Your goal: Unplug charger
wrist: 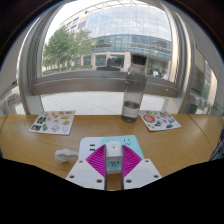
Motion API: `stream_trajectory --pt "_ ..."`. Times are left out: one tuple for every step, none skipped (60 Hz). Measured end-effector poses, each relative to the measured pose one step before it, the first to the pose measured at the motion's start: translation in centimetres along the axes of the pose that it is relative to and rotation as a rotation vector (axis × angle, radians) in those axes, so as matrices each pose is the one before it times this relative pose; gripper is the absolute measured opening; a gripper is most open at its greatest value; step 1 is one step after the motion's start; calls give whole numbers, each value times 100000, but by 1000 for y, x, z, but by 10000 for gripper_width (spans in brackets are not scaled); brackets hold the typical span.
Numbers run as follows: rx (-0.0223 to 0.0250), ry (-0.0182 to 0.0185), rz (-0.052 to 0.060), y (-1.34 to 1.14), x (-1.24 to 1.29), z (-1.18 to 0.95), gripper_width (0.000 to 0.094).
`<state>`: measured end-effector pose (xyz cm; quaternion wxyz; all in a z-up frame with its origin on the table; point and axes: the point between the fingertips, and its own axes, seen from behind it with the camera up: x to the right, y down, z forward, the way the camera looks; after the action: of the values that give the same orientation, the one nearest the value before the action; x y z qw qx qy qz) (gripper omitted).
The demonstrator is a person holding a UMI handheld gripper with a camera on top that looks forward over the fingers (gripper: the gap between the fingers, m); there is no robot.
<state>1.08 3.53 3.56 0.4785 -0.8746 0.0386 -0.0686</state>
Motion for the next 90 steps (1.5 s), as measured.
stream_trajectory --pt "-114 -462 1281 -148 -247 325 174" --pt "-730 -1229 2090 328 -1065 1410 174" --pt "-185 -705 1411 -126 0 68 153" --pt "-99 -668 1476 -116 -55 137 149" --pt "-738 -1138 1948 9 -155 107 150" --pt "-851 -1634 1716 -21 -237 53 148" --pt "-917 -1904 1106 77 -448 159 149" --pt "-224 -1365 345 -590 402 -874 149" --pt "1614 -1421 1138 -1343 -226 -556 150" --pt "5996 -1392 1825 -2463 192 -843 150" --pt "7551 -1317 1362 -2060 517 -987 149" --pt "4768 -193 -114 -2386 458 -944 149" --pt "4053 672 -1436 -2120 596 -648 148" --pt "1670 90 -555 -2513 794 289 148" --pt "3993 1577 -1689 -1926 840 -1378 147" --pt "3746 1671 -1026 -2006 1079 -785 147" --pt "3425 1826 -692 -1880 1206 -611 148" --pt "2979 1835 -496 -1635 1186 -496 147" --pt "2333 1719 -410 -1327 1244 -341 146" --pt "1470 1702 -509 -940 1208 -172 147" --pt "761 1488 -629 -605 1173 -36 148" --pt "1497 1215 -290 -1280 1621 624 147" --pt "-1237 1375 -922 224 795 -296 148" --pt "-1043 1730 -898 22 877 302 149" --pt "-693 1485 -501 167 1142 155 148" --pt "-1255 1388 -470 411 1118 243 149" --pt "559 844 -60 829 1804 1088 148" --pt "-2926 526 -355 1323 877 333 148" --pt "-3300 131 -161 1146 816 473 148" --pt "-2451 -154 272 1168 682 527 149" --pt "-2419 -488 637 1251 422 574 149" --pt "-2672 -689 711 1589 71 813 149" --pt "-1567 -488 483 331 1081 -1759 148" --pt "-3097 -1591 994 1893 -692 2108 148" --pt "-2638 -1312 829 1236 77 815 149" --pt "-2239 -1198 874 1140 95 792 149" --pt "-1983 -1086 792 1011 92 708 149" --pt "-2063 -1066 580 974 78 662 148" --pt "-2622 -1253 477 1363 216 -154 155" --pt "-1656 -949 27 454 41 483 175" --pt "-1734 -926 127 672 130 488 174" --pt "-1514 -1014 -122 627 104 430 175" --pt "-1599 -1089 -353 653 28 434 176" --pt "-1767 -1130 -492 676 13 354 175" --pt "-1405 -748 -139 910 -217 506 176" --pt "-1196 -723 -223 464 28 306 175" --pt "-945 -768 -221 398 -47 260 176" --pt "-901 -944 -370 414 -108 257 176" --pt "-917 -1067 -376 411 -147 249 176" --pt "-1237 -1067 -130 483 -195 374 175" --pt "-843 -856 -131 561 -241 297 176" --pt "-859 -798 -145 373 -91 217 177" --pt "-759 -664 -227 315 -95 201 190" --pt "-539 -578 -324 292 -85 180 188" --pt "-713 -703 -408 140 -101 163 188" --pt "-240 -433 -424 322 -121 287 188" --pt "-377 -428 -519 238 -96 128 189" --pt "-476 -334 -418 272 -74 116 195" --pt "371 -350 -318 -66 -87 32 199" --pt "464 -498 -156 -124 -71 30 198" --pt "106 -12 -188 6 -10 15 205" --pt "57 100 -218 -10 -5 0 212" --pt "-147 32 -252 29 -9 11 215" --pt "-265 -226 -187 -94 89 67 229" --pt "-9 259 -31 -9 -41 15 236" --pt "32 224 -77 2 21 7 248" --pt "117 208 -20 -24 20 18 263" --pt "1 222 96 -5 -3 22 282" --pt "-69 465 236 13 41 9 317" --pt "-103 200 173 -76 173 41 365" --pt "278 629 320 -58 -8 -54 419" --pt "525 721 417 -154 34 -102 474" --pt "747 527 490 -210 -40 -134 526" --pt "852 391 325 -241 -73 -173 567" --pt "875 373 140 -270 -70 -232 600" --pt "1026 411 75 -345 -96 -282 616" --pt "923 75 327 -459 65 -441 626" --pt "1181 505 -2 -367 -128 -307 631" --pt "1490 433 -1 -479 -164 -442 635" --pt "1675 369 -165 -565 -196 -504 645" --pt "1892 190 -265 -607 -249 -533 662" --pt "1953 47 -283 -622 -329 -586 683" --pt "1935 125 -181 -618 -326 -640 706" --pt "1739 239 -106 -555 -298 -686 725" --pt "1140 295 199 -634 -287 -765 745" --pt "1493 458 -131 -448 -325 -653 761" --pt "1411 368 -167 -387 -356 -730 775" --pt "1304 368 -272 -369 -393 -748 793" --pt "1204 282 -145 -430 -435 -955 803" --pt "1207 229 -173 -301 -430 -597 809"
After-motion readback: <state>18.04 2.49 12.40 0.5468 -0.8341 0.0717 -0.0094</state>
